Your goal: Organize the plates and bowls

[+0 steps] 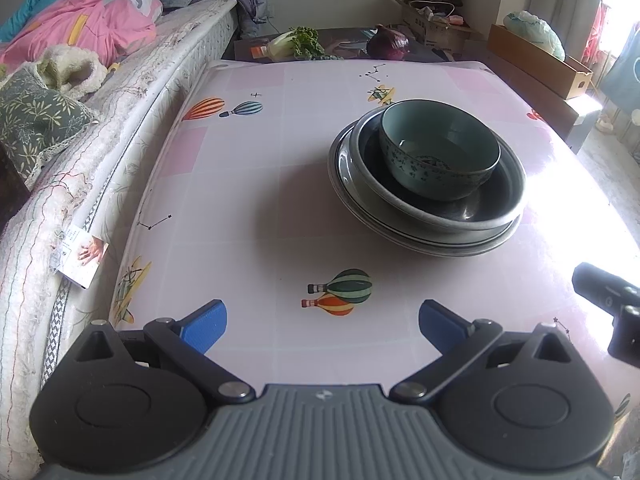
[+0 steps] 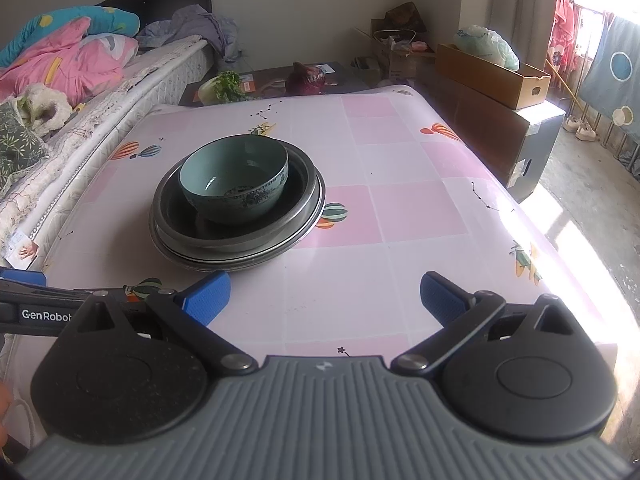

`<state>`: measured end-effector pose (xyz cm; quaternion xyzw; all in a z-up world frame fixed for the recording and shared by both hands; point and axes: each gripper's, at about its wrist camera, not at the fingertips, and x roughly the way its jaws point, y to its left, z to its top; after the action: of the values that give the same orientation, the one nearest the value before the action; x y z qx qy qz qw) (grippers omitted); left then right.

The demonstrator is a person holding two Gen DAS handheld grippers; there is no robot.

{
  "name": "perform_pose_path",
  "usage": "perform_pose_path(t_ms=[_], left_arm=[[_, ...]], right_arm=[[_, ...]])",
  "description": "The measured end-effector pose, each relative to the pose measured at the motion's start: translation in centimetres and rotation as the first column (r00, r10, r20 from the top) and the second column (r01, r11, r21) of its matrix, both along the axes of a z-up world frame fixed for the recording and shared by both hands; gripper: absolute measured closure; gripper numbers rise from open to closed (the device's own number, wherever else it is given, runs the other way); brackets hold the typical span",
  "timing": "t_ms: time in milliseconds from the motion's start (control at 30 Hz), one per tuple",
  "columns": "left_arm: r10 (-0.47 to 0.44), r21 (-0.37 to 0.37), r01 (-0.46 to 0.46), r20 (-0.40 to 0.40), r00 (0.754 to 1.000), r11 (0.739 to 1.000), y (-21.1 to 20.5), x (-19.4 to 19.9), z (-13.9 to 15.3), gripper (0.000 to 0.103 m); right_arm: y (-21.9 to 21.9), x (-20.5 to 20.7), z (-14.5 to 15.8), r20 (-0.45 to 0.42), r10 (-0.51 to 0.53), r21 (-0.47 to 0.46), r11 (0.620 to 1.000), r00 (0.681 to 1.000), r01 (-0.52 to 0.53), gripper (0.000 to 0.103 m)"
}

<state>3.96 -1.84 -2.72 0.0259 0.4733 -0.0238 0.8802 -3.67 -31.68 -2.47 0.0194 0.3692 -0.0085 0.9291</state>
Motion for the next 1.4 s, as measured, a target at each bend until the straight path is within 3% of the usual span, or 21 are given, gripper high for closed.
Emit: perform_pose_path(t_ms=[1400], left_arm=[[-0.020,-0.006,0.020,-0.020,1.000,1.000,-0.71,-0.09,-0.43,0.000]], right_arm=[[-0.33,0.30,-0.43,-0.010,-0.011,-0.008,1.000,1.000,0.011,0.001]])
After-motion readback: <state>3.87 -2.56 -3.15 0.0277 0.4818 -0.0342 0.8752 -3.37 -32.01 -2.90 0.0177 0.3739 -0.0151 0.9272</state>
